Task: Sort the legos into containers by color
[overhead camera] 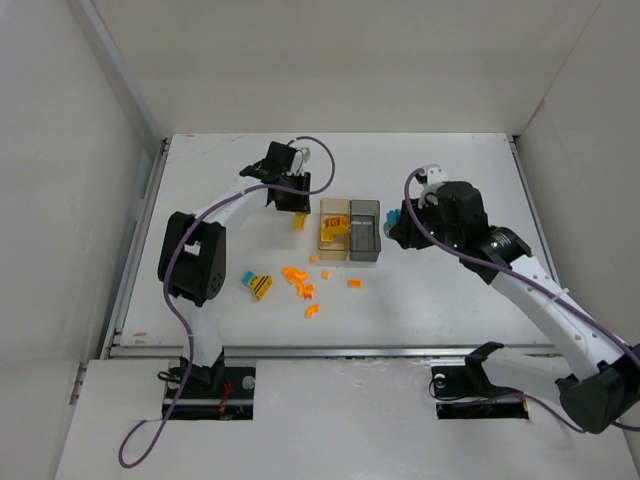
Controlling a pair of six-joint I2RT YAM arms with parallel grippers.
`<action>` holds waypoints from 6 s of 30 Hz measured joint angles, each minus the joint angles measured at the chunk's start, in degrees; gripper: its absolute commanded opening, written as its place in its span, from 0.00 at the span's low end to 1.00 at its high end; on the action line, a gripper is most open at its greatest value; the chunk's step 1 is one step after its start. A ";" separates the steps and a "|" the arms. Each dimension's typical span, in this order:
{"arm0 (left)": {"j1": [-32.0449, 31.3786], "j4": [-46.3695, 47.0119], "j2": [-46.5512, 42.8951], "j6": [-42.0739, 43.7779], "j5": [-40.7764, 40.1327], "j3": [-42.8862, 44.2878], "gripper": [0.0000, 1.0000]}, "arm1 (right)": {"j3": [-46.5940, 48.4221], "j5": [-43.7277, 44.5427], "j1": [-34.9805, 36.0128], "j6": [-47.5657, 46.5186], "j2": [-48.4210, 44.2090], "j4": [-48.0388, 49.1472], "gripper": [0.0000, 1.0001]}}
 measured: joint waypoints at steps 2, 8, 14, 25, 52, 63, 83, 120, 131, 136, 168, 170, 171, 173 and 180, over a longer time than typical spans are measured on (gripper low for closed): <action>-1.11 0.39 -2.01 0.52 3.32 0.87 0.00 | -0.72 0.13 0.00 0.31 -2.14 -0.07 0.01; -5.29 1.57 -5.68 2.99 9.03 1.22 0.00 | -3.08 1.14 0.00 1.62 -7.02 -1.73 0.01; -9.40 2.40 -5.73 5.86 10.40 0.79 0.00 | -5.29 2.19 0.00 2.99 -11.30 -2.64 0.01; -14.82 8.35 -5.99 5.27 3.54 -5.68 0.00 | -6.19 2.21 0.00 5.53 -16.72 -5.75 0.01; -16.61 13.84 -8.83 0.35 -6.64 -11.58 0.52 | -8.24 2.45 0.00 10.10 -24.83 -11.21 0.01; -16.61 13.66 -8.83 0.15 -7.21 -10.97 0.62 | -8.24 2.36 0.00 10.21 -23.96 -11.47 0.02; -14.69 -8.11 -15.58 37.48 35.34 10.10 0.67 | -5.60 -16.28 0.92 -6.40 -14.03 -7.87 0.11; -13.29 -35.21 -15.54 78.75 62.45 18.91 1.00 | 2.12 -3.85 13.29 -50.18 -8.46 -4.09 0.00; -13.00 4.70 -14.38 12.35 58.07 7.21 1.00 | -1.44 0.50 13.64 -47.52 -9.90 2.23 0.00; -12.83 14.93 -14.38 -2.89 55.54 6.51 1.00 | -1.57 0.50 13.68 -46.45 -10.08 3.04 0.00; -14.93 8.35 -14.34 -2.14 43.74 8.35 0.62 | -1.68 4.26 13.68 -31.01 -7.23 7.50 0.00; -15.10 8.46 -14.34 -1.99 44.57 8.26 0.45 | -1.68 4.35 13.68 -30.71 -6.93 7.48 0.00; -15.19 8.76 -14.34 -2.12 45.29 8.24 0.42 | -1.68 4.37 13.68 -30.64 -6.80 7.45 0.00; -15.23 9.27 -14.34 -2.12 45.99 8.17 0.37 | -1.66 4.52 13.68 -30.53 -6.69 7.34 0.00; -15.08 11.02 -14.34 -2.71 47.58 7.39 0.00 | -1.66 5.25 13.68 -30.47 -6.62 7.45 0.00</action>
